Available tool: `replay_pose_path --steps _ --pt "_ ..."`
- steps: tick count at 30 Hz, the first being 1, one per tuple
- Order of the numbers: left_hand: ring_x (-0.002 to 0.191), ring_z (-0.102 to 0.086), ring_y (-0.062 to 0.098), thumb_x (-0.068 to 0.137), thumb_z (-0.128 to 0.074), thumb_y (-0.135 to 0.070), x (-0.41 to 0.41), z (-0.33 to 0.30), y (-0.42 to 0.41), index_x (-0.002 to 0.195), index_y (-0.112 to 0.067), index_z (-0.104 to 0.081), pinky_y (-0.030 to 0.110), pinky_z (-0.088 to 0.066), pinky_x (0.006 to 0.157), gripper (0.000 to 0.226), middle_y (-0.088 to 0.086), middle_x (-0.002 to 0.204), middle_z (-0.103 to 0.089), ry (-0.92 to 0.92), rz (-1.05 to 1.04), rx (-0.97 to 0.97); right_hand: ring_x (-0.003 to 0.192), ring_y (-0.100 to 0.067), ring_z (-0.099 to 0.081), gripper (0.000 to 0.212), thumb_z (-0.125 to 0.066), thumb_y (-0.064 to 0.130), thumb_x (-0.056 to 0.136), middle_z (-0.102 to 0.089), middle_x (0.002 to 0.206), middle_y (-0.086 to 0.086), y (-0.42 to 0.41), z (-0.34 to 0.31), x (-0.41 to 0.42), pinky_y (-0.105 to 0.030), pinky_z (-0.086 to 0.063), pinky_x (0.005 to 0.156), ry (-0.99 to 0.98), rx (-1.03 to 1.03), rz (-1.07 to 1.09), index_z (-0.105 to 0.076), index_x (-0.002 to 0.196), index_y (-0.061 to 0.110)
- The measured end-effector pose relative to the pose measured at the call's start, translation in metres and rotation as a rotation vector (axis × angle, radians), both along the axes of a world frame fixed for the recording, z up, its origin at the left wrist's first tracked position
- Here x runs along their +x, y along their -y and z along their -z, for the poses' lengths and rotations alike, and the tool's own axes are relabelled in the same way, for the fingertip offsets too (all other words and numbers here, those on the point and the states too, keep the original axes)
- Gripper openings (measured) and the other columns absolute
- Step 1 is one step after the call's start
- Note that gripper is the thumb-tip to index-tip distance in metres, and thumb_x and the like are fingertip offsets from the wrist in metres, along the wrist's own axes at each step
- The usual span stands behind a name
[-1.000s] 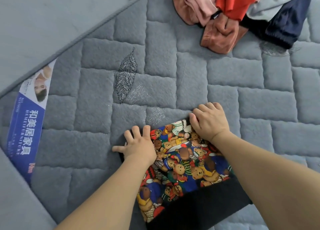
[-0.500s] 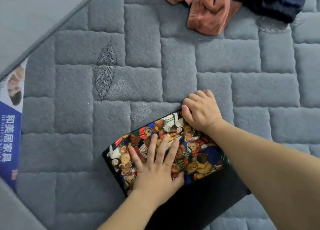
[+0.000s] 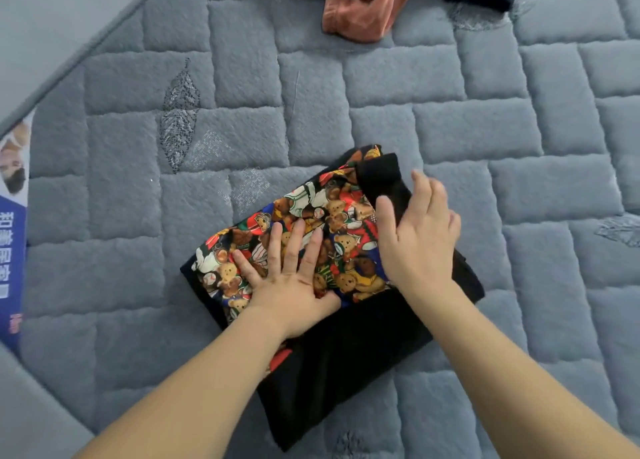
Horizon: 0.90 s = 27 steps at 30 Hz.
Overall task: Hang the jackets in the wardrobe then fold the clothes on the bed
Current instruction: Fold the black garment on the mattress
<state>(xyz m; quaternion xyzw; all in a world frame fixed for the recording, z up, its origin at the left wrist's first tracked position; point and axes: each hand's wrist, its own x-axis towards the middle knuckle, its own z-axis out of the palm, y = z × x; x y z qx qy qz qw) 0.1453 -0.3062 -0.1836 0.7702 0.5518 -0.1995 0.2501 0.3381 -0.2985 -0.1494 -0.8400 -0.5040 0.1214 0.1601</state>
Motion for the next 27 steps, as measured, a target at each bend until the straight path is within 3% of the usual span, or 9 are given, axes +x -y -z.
replay_pose_path --steps 5,8,11,13,16,19,22,25,27 --pt "0.136 0.043 0.014 0.078 0.001 -0.083 -0.032 -0.014 0.001 0.134 -0.051 0.041 0.073 0.025 0.097 0.076 -0.021 0.143 0.049 -0.017 0.015 0.107 0.128 -0.029 -0.035 0.073 -0.023 0.062 0.095 -0.037 0.143 -0.008 0.015 0.022 0.005 -0.048 -0.028 0.106 0.167 -0.229 -0.104 -0.022 0.151 0.015" --pt "0.145 0.007 0.024 0.084 -0.011 -0.082 -0.067 -0.029 -0.008 0.144 -0.057 0.009 0.073 -0.011 0.107 0.069 -0.013 0.157 0.012 -0.036 -0.544 0.089 0.123 -0.03 -0.037 0.075 -0.021 0.065 0.091 -0.04 0.138 -0.009 0.012 0.026 0.006 -0.048 -0.029 0.102 0.182 -0.226 -0.094 -0.027 0.148 0.016" --pt "0.131 -0.027 0.037 0.09 -0.027 -0.072 -0.082 -0.039 -0.026 0.143 -0.039 -0.026 0.053 -0.027 0.108 0.063 0.011 0.148 -0.022 0.031 -0.863 0.021 0.115 -0.031 -0.044 0.081 -0.02 0.078 0.085 -0.049 0.125 -0.009 -0.005 0.017 0.006 -0.047 -0.035 0.096 0.119 -0.26 -0.034 -0.045 0.13 0.015" --pt "0.119 -0.044 0.039 0.09 -0.041 -0.063 -0.078 -0.037 -0.036 0.13 -0.025 -0.038 0.046 -0.038 0.104 0.056 0.017 0.136 -0.041 0.193 -1.183 -0.021 0.107 -0.031 -0.052 0.089 -0.027 0.087 0.075 -0.056 0.112 -0.01 -0.035 0.009 0.002 -0.044 -0.041 0.089 -0.005 -0.285 0.013 -0.054 0.115 0.012" --pt "0.101 -0.056 0.038 0.088 -0.049 -0.052 -0.066 -0.033 -0.034 0.109 -0.017 -0.034 0.052 -0.05 0.093 0.043 0.015 0.119 -0.053 0.412 -1.678 -0.043 0.094 -0.023 -0.059 0.087 -0.045 0.093 0.059 -0.061 0.099 0.001 -0.074 -0.004 -0.003 -0.037 -0.045 0.078 -0.339 -0.367 0.022 -0.061 0.108 0.024" --pt "0.093 -0.058 0.036 0.095 -0.05 -0.04 -0.068 -0.029 -0.027 0.112 -0.016 -0.036 0.052 -0.052 0.089 0.032 0.015 0.116 -0.056 0.501 -1.777 0.056 0.085 -0.013 -0.06 0.064 -0.061 0.085 0.058 -0.065 0.095 0.011 -0.08 -0.013 -0.01 -0.034 -0.045 0.077 -0.506 -0.341 -0.056 -0.062 0.101 0.036" --pt "0.103 -0.062 0.042 0.097 -0.047 -0.03 -0.085 -0.029 -0.021 0.121 -0.014 -0.048 0.056 -0.052 0.09 0.029 0.02 0.118 -0.061 0.589 -1.801 0.095 0.08 -0.012 -0.066 0.057 -0.077 0.07 0.057 -0.071 0.089 0.008 -0.078 -0.027 -0.023 -0.03 -0.05 0.068 -0.622 -0.329 -0.055 -0.065 0.097 0.031" --pt "0.098 -0.063 0.035 0.099 -0.046 -0.026 -0.112 -0.041 -0.013 0.124 -0.016 -0.049 0.051 -0.054 0.088 0.026 0.014 0.117 -0.061 0.622 -1.855 0.134 0.066 -0.023 -0.073 0.067 -0.089 0.054 0.049 -0.076 0.079 -0.004 -0.082 -0.059 -0.051 -0.028 -0.055 0.052 -0.891 -0.594 0.033 -0.065 0.099 0.016" --pt "0.1 -0.065 0.032 0.1 -0.046 -0.023 -0.136 -0.058 -0.009 0.129 -0.01 -0.051 0.041 -0.056 0.081 0.032 0.016 0.118 -0.063 0.729 -1.938 0.14 0.069 -0.027 -0.073 0.07 -0.091 0.047 0.047 -0.076 0.082 -0.009 -0.083 -0.082 -0.075 -0.034 -0.057 0.054 -0.968 -0.698 -0.02 -0.065 0.103 0.013"
